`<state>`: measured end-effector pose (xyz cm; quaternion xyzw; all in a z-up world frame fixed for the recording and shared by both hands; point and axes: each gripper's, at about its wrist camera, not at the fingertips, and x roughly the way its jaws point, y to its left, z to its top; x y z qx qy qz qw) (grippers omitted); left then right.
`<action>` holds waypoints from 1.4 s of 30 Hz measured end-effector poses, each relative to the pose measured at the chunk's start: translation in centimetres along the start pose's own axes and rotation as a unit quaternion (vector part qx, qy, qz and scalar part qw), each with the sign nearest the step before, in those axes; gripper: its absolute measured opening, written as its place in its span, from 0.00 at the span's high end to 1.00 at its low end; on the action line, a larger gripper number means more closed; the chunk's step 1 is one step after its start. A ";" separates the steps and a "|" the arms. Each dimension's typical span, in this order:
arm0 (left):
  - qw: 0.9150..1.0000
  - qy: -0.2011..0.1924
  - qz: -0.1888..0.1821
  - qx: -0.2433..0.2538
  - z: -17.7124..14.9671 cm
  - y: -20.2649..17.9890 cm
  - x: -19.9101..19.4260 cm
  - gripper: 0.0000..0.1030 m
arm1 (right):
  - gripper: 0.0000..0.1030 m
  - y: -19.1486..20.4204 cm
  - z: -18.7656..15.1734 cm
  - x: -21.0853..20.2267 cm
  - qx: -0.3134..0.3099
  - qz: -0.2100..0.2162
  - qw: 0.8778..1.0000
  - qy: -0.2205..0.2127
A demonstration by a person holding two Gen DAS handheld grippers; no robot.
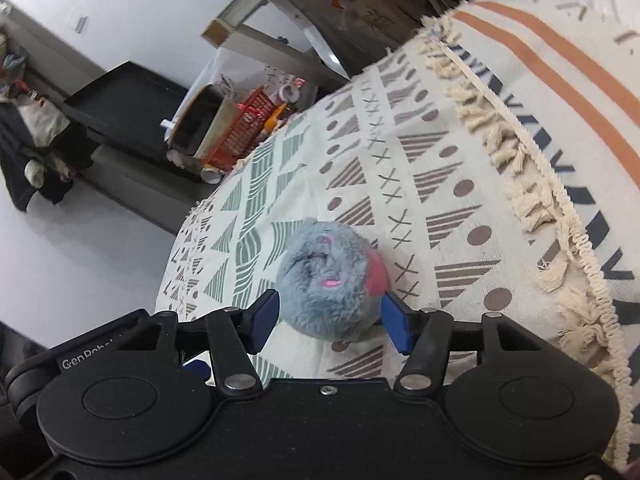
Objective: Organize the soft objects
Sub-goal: 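Grasp the grey fluffy plush with both tools together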
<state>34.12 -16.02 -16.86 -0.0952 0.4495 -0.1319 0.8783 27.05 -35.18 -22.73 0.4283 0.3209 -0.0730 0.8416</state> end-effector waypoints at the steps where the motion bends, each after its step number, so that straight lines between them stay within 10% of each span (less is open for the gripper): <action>1: 1.000 0.001 -0.001 -0.001 0.1 -0.1 0.3 0.47 | 0.45 -0.2 0.1 0.1 0.007 0.001 1.000 -0.001; 16: 0.998 0.047 -0.012 -0.045 0.9 -1.3 5.6 0.48 | 0.54 -2.1 1.1 3.2 0.036 -0.022 0.999 0.018; 21: 0.995 0.066 -0.027 -0.063 0.0 -1.2 6.8 0.72 | 0.69 -2.0 0.8 4.1 0.024 -0.023 0.999 0.036; 42: 0.997 0.027 -0.048 -0.056 -0.6 -1.6 -0.1 0.79 | 0.84 0.0 0.0 -1.2 -0.030 0.023 0.999 0.002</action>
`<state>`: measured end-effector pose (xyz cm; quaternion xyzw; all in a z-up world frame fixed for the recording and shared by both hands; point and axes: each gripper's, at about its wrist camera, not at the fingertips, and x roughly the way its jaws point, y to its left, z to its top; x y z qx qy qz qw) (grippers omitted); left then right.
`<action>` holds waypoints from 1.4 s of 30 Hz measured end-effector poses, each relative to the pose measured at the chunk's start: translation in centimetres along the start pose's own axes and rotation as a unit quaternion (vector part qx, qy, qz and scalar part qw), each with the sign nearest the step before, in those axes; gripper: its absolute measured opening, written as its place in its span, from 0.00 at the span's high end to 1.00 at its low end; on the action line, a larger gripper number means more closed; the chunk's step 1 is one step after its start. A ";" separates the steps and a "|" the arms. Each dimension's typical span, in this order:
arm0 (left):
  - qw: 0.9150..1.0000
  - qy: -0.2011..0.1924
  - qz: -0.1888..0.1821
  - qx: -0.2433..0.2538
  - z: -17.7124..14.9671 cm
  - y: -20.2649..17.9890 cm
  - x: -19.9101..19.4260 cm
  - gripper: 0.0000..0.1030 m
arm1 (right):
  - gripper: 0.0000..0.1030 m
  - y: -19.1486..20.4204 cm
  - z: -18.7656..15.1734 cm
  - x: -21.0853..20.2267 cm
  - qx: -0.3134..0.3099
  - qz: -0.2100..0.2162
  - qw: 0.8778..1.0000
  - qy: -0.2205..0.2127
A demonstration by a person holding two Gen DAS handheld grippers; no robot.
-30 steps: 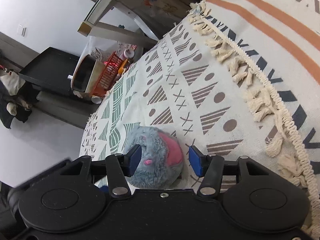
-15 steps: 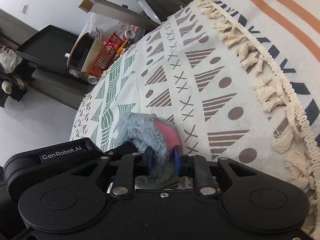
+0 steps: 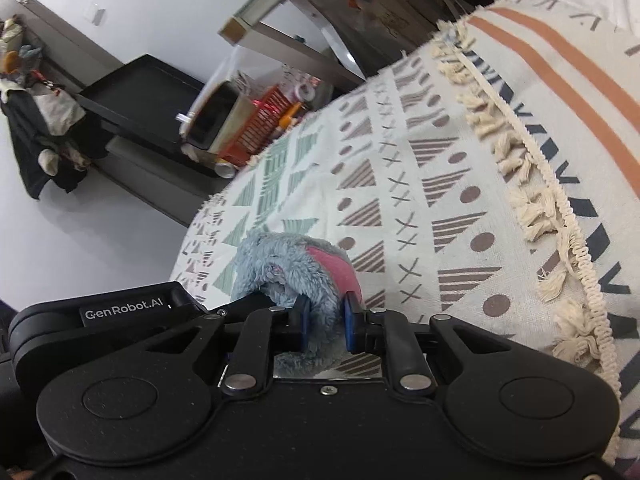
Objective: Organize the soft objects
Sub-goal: 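Carry the grey plush over the cardboard box with both tools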
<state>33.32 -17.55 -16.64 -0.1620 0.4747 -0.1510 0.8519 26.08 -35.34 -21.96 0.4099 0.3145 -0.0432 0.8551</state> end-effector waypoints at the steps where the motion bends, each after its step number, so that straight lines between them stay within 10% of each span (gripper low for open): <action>1: 1.000 -0.002 -0.002 0.001 0.0 -0.1 -0.3 0.79 | 0.84 0.2 -0.1 -0.4 -0.002 0.003 1.000 -0.003; 42: 0.994 -0.101 -0.025 -0.036 -1.6 7.9 -17.3 0.79 | 0.85 13.0 -6.9 -8.6 -0.101 0.063 0.993 -0.015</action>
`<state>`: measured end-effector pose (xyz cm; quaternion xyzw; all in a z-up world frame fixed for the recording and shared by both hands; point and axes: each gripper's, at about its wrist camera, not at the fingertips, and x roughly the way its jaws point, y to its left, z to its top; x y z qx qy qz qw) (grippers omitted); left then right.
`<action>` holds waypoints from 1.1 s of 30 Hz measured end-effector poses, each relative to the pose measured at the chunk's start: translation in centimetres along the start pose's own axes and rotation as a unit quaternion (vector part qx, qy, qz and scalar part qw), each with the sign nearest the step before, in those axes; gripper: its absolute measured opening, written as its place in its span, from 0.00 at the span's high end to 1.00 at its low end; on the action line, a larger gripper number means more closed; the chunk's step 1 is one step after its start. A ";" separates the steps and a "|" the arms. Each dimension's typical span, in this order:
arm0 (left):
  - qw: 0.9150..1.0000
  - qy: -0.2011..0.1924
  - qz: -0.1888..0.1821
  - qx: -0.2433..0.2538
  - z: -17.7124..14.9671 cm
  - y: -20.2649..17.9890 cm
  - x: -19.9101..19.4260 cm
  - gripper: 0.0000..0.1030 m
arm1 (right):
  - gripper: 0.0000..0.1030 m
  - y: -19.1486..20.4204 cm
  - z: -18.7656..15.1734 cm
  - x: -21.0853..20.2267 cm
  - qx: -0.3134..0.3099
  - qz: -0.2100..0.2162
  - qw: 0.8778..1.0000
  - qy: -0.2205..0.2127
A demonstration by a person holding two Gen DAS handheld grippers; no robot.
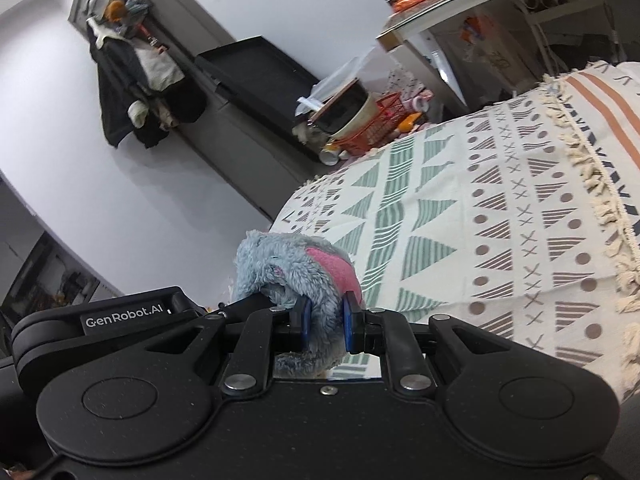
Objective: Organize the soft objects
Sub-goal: 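Carry the grey plush over the cardboard box with both tools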
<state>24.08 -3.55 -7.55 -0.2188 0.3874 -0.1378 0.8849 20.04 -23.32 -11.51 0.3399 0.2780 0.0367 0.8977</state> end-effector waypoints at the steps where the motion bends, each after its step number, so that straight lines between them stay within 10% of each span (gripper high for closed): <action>1: 1.000 -0.003 -0.001 -0.001 0.2 0.4 -0.4 0.79 | 0.85 0.5 -0.1 0.1 -0.002 0.002 1.000 0.001; 33: 0.996 -0.024 -0.001 -0.084 2.7 17.0 -1.1 0.79 | 0.85 10.8 -7.5 9.4 -0.075 -0.002 0.994 0.081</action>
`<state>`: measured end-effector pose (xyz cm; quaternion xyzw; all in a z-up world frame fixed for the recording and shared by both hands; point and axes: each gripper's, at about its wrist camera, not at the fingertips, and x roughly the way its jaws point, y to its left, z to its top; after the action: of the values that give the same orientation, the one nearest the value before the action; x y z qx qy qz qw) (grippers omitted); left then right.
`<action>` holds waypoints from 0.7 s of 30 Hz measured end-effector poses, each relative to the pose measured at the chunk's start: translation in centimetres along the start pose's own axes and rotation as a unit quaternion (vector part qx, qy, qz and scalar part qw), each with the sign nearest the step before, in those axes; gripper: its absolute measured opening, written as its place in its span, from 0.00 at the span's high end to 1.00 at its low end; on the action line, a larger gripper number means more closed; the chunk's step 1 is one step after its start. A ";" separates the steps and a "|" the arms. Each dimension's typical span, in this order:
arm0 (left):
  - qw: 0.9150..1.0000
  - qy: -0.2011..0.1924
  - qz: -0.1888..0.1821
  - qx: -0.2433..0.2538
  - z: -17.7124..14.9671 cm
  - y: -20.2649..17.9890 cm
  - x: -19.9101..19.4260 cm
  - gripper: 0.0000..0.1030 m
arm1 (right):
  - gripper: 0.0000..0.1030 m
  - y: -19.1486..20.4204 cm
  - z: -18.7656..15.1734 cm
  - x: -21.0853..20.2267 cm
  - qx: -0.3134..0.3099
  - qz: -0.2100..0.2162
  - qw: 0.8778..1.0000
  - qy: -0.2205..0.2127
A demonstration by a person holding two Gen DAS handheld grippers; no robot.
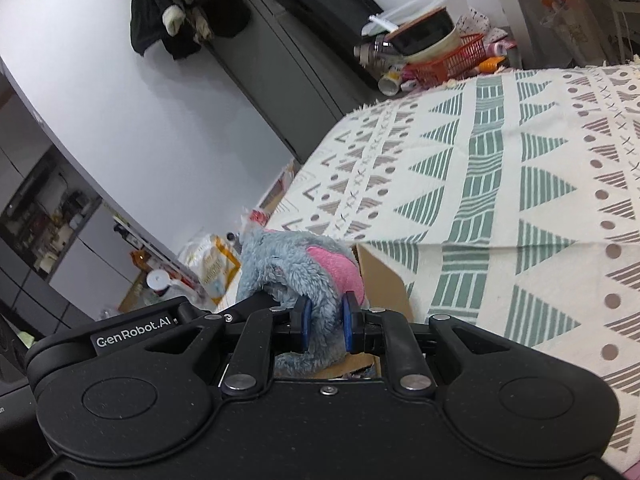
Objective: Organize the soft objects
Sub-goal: 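Carry the grey plush over the cardboard box with both tools, then open both tools to drop the grey plush into the box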
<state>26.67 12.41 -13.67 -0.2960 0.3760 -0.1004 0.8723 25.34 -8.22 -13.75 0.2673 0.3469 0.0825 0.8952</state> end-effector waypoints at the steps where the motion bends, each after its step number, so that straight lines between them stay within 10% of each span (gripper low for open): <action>1: 1.000 0.002 0.001 -0.002 0.0 0.4 0.2 0.79 | 0.85 0.1 -0.2 0.4 0.000 -0.002 1.000 0.003; 11: 1.000 0.002 0.021 -0.012 0.0 2.1 1.3 0.74 | 0.78 0.6 -0.6 2.5 -0.001 -0.021 0.999 0.025; 15: 0.999 0.015 0.043 -0.005 -0.5 1.4 1.6 0.68 | 0.50 -0.1 0.0 0.9 0.000 -0.024 1.000 0.015; 21: 0.997 0.013 0.079 0.013 -1.3 -0.2 0.5 0.50 | 0.45 -1.8 0.7 -1.6 0.000 -0.032 0.999 0.016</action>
<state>26.12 11.54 -14.55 -0.2524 0.4080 -0.0400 0.8765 24.58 -10.62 -13.36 0.2550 0.3694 0.0575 0.8917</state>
